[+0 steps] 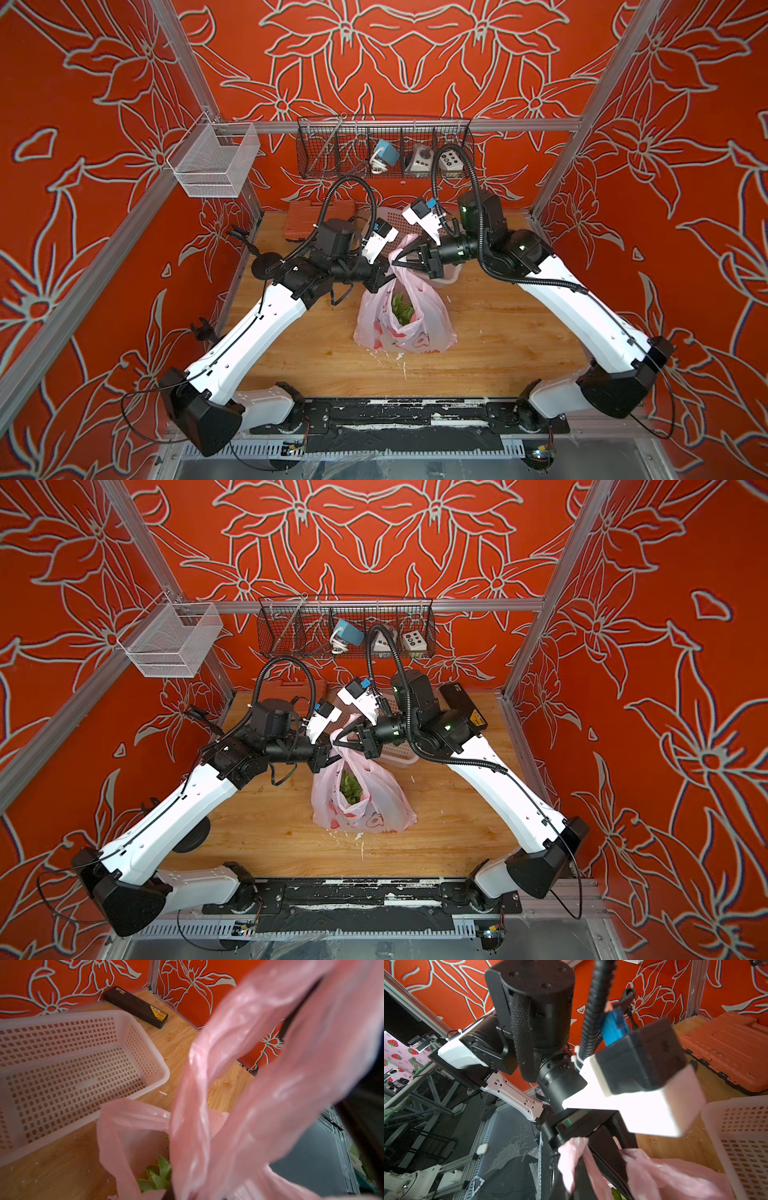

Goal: Place the pineapple into a plastic bag & tie a knot
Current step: Cross the plastic bag at the center of the board.

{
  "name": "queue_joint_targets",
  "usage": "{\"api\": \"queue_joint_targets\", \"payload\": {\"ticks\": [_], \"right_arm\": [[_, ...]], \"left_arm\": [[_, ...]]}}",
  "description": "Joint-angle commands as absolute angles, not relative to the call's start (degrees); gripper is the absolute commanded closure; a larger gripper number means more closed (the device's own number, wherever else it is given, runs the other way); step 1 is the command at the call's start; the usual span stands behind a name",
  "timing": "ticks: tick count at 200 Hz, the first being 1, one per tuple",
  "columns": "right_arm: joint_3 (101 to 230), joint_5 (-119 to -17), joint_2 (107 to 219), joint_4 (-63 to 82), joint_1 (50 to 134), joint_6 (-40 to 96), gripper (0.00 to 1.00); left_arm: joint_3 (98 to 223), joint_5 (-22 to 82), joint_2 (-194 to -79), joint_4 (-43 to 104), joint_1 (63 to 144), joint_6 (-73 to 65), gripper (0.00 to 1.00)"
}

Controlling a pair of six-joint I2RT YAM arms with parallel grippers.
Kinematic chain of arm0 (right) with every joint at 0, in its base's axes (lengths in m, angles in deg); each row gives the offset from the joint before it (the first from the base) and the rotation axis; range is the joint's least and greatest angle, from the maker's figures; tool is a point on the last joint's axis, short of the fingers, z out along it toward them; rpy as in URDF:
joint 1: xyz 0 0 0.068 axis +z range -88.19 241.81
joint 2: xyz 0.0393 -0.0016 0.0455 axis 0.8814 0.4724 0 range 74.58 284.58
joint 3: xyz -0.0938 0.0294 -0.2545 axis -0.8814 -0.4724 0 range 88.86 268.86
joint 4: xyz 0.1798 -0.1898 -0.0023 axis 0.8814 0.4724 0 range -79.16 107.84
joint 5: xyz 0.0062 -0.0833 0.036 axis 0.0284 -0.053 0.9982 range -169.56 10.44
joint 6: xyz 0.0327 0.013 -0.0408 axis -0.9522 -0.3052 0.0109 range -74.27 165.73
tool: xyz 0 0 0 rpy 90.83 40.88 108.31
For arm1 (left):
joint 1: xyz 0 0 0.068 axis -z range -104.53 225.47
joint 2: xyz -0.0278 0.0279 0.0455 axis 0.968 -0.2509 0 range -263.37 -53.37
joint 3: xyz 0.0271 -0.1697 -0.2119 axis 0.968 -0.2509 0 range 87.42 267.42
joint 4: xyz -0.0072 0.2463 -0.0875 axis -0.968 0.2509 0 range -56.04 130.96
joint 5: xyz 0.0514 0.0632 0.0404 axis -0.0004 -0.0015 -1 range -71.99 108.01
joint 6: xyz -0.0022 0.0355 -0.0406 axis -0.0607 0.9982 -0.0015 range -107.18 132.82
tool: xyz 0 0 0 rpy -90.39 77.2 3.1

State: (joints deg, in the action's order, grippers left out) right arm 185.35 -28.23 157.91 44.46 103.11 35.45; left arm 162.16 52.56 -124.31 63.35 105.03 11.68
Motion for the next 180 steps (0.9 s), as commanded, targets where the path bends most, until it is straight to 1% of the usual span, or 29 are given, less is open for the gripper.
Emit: {"api": "queue_joint_targets", "payload": {"ticks": [1, 52, 80, 96, 119, 123, 137, 148, 157, 163, 168, 180], "right_arm": [[186.42, -31.00, 157.87, 41.79, 103.46, 33.92, 1.00], [185.39, -33.34, 158.60, 42.33, 102.29, 32.89, 1.00], [185.31, -33.12, 159.21, 43.08, 101.29, 33.12, 1.00], [185.39, -32.30, 159.40, 43.48, 101.10, 33.41, 1.00], [185.99, -30.49, 160.14, 44.55, 100.66, 34.02, 1.00], [186.10, -30.07, 160.33, 44.85, 100.61, 34.26, 1.00], [186.32, -29.15, 160.50, 45.35, 100.57, 34.64, 1.00], [186.65, -28.09, 160.71, 46.00, 100.57, 35.25, 1.00], [186.90, -27.64, 160.79, 46.49, 100.57, 35.44, 1.00], [186.99, -27.49, 160.80, 46.53, 100.57, 35.37, 1.00], [187.04, -27.22, 160.87, 46.52, 100.57, 35.35, 1.00], [186.74, -25.91, 160.87, 45.55, 100.57, 34.38, 1.00]], "left_arm": [[161.87, 56.49, -122.36, 59.88, 105.29, 15.30, 0.88], [161.60, 55.50, -121.30, 62.12, 106.31, 17.85, 0.79], [161.85, 55.79, -120.79, 63.59, 106.58, 18.91, 0.68], [162.12, 56.39, -120.70, 64.39, 106.67, 19.28, 0.63], [162.95, 58.40, -121.13, 66.21, 106.67, 19.99, 0.59], [163.13, 58.85, -121.21, 66.61, 106.67, 20.11, 0.58], [163.57, 60.02, -121.56, 67.47, 106.67, 20.28, 0.57], [163.71, 60.74, -121.82, 67.71, 106.67, 20.23, 0.52], [163.81, 61.37, -121.94, 67.80, 106.67, 20.09, 0.52], [163.80, 61.47, -122.02, 67.36, 106.67, 19.88, 0.51], [163.67, 61.29, -122.07, 66.95, 106.63, 19.58, 0.49], [163.54, 60.45, -122.32, 65.88, 106.67, 18.68, 0.48]]}}
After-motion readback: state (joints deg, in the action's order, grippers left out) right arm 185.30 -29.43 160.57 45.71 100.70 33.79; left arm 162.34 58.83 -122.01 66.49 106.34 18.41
